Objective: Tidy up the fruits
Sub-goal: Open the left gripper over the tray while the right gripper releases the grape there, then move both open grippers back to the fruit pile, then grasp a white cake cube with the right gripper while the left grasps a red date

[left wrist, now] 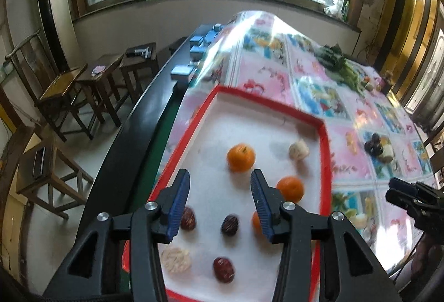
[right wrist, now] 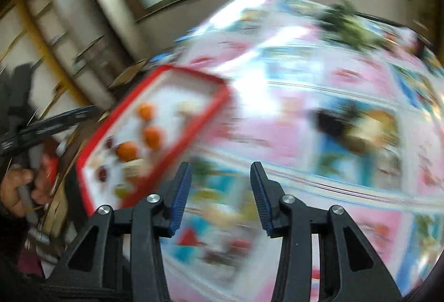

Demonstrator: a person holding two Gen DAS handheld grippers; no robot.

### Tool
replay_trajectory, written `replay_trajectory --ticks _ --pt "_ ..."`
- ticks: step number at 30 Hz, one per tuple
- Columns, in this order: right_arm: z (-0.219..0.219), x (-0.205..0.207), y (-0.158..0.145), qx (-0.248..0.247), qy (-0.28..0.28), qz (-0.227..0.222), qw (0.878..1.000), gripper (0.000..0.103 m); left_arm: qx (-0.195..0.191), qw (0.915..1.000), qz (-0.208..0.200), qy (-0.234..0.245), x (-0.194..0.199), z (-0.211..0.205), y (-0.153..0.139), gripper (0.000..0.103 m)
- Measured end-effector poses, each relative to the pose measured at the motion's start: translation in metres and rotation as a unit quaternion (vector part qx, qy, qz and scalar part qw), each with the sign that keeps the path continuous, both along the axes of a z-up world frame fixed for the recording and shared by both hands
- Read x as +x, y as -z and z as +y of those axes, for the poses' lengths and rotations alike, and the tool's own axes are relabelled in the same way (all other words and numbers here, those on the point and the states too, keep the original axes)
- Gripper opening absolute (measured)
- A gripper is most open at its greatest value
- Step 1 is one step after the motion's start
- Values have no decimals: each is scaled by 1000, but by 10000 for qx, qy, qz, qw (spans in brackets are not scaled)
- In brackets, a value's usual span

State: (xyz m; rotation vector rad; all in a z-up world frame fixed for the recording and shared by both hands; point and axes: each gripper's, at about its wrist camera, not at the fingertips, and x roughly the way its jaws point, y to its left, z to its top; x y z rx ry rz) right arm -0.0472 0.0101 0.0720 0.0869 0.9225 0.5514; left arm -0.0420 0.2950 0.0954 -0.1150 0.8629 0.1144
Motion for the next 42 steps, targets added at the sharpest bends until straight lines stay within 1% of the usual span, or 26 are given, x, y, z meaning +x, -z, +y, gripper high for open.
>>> replay_trajectory --ticks 2,4,5,7,9,10,12,15,17,19,21,25,29,30,31,32,37,40,42 --pt "-27 3 3 -64 327 17 9994 46 -21 10000 -48 70 6 -10 -4 48" --pt "-56 12 7 -146 727 49 9972 50 -19 9995 -41 309 14 -30 -6 48" --pt "-64 14 7 -133 824 70 9965 51 23 9991 -28 415 18 -40 -6 48" --pt "-85 19 9 -170 1082 82 9939 52 78 9975 18 702 26 -67 -5 49" --pt "-100 27 12 -223 1238 91 9920 53 60 9937 137 1113 37 -101 0 49" --pt "-101 31 12 -217 1258 92 9918 53 81 9917 169 1272 41 -116 3 49" --pt "-106 41 13 -345 1307 8 9908 59 140 9859 252 1650 52 -150 10 49" --pt "-105 54 15 -409 1174 -47 9922 64 286 9763 415 2105 68 -190 26 49" --pt "-102 63 20 -553 1044 -70 9930 65 324 9683 606 2401 83 -211 40 49" --pt "-97 69 24 -591 893 -59 9942 65 373 9635 737 2547 94 -224 49 49" --pt "-95 75 31 -671 796 -24 9946 65 323 9602 758 2668 104 -231 56 49" --pt "-93 85 41 -667 633 65 9957 65 249 9567 758 2801 115 -231 61 49" --pt "-89 91 45 -537 465 105 9974 65 215 9512 771 2981 126 -234 64 49" --pt "-87 92 45 -518 404 91 9978 63 219 9497 770 3026 127 -235 64 49" --pt "-85 92 45 -510 357 90 9980 58 218 9481 770 3079 128 -236 65 49" --pt "-83 93 45 -534 330 103 9980 45 214 9462 759 3139 129 -237 65 49" --pt "-83 93 45 -555 393 146 9976 45 276 9362 750 3423 135 -246 69 48" --pt "-92 88 45 -503 538 175 9971 45 344 9324 773 3513 141 -252 74 38" --pt "-101 84 45 -465 677 201 9964 45 364 9287 800 3603 145 -255 78 34"
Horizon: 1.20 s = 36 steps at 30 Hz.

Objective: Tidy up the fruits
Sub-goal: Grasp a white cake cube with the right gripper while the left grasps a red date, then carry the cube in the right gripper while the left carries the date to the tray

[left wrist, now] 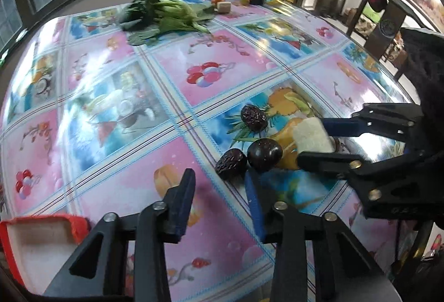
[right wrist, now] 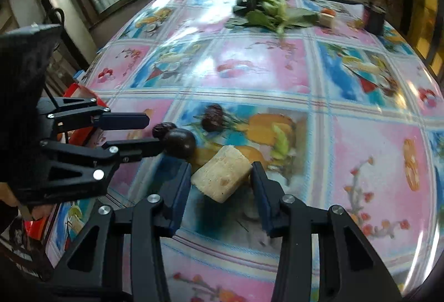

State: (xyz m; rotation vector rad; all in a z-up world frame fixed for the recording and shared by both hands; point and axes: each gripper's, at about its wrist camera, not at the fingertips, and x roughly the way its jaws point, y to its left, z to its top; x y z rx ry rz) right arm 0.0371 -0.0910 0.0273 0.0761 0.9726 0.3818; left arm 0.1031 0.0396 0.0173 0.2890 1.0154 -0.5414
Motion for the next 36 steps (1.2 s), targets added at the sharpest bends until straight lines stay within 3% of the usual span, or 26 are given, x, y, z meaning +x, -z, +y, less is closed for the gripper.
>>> replay_trajectory --ticks 5,10,16,22,30,36 --pt "-18 -7 -1 80 255 37 9996 45 113 9996 -90 251 2 -8 4 20" --pt "-24 -11 -1 144 416 41 9990 45 103 9995 -93 271 6 -13 4 17" --pt "-26 -17 -3 164 511 72 9985 45 5 10000 41 -62 -3 -8 3 17" --pt "-20 -30 -9 188 424 43 9989 45 -296 9979 199 -534 -39 6 -4 17" --pt "29 -54 -24 260 -233 -50 9994 45 -540 9925 -57 -1094 -108 45 -43 17" --pt "99 -67 -37 296 -1051 -170 9939 45 -356 9829 -386 -1763 -143 103 -65 17"
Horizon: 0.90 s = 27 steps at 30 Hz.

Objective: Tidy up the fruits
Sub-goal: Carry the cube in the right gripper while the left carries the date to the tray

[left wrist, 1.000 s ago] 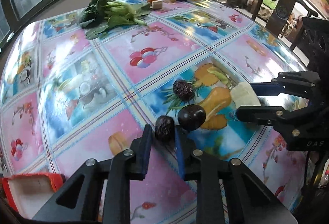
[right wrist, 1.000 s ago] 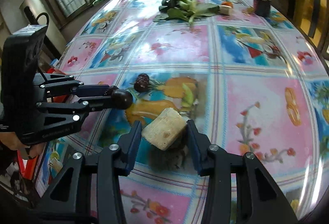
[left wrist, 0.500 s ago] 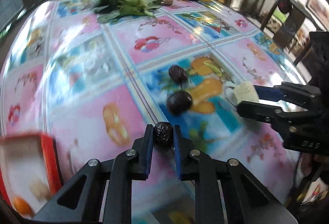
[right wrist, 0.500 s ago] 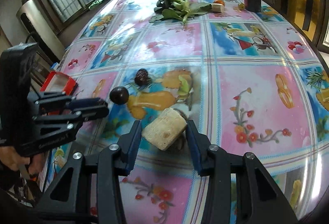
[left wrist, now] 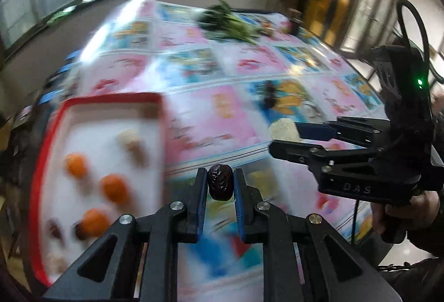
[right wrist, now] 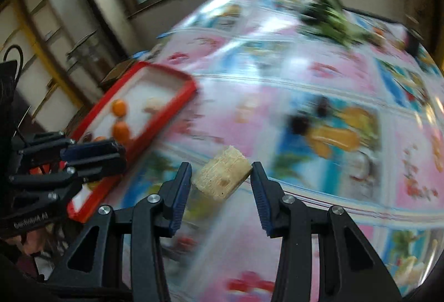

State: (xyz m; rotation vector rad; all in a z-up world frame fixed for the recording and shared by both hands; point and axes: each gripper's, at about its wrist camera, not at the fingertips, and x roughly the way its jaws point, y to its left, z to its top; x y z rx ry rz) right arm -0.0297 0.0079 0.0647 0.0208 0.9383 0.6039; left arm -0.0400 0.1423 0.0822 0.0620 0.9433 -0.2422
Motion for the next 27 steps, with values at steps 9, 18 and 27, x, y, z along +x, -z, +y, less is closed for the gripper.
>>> replay_trajectory --ticks 9,18,27 --pt "88 -10 -12 21 -820 -175 9965 45 64 9905 -105 -1373 -32 107 -11 17" --pt "127 -4 -14 -38 -959 -243 9951 45 40 9837 -88 -1794 -31 140 -1 17" --pt "137 10 -13 -53 -787 -214 9967 45 92 9825 -130 -1855 -17 153 1 17"
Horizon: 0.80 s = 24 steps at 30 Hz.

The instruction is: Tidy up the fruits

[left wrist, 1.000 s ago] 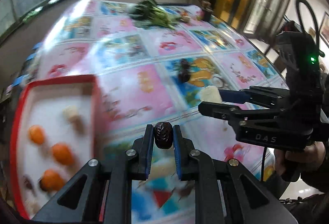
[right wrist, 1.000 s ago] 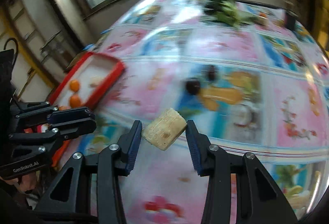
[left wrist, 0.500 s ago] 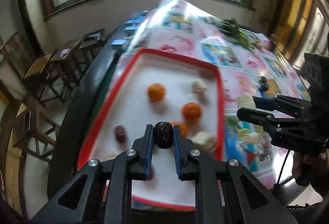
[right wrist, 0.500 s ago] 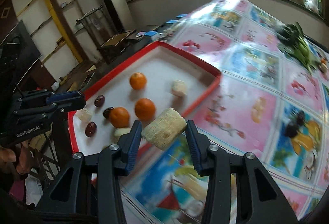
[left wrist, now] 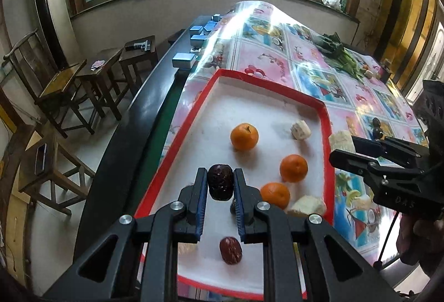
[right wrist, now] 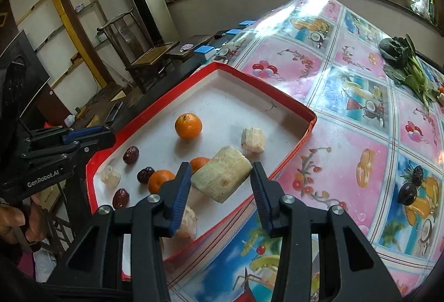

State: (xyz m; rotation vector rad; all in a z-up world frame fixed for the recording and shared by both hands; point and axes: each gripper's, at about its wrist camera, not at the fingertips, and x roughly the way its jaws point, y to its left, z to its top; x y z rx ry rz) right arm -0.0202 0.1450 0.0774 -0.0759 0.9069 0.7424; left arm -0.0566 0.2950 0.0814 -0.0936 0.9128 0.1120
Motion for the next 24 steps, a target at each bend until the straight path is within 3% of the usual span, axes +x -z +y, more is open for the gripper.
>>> replay_trajectory --ticks 17,24 --pt "21 14 2 -20 -44 25 10000 45 461 9988 17 -154 12 2 1 17" --pt "27 15 2 -37 -84 10 10000 45 440 9989 45 -153 15 4 3 17"
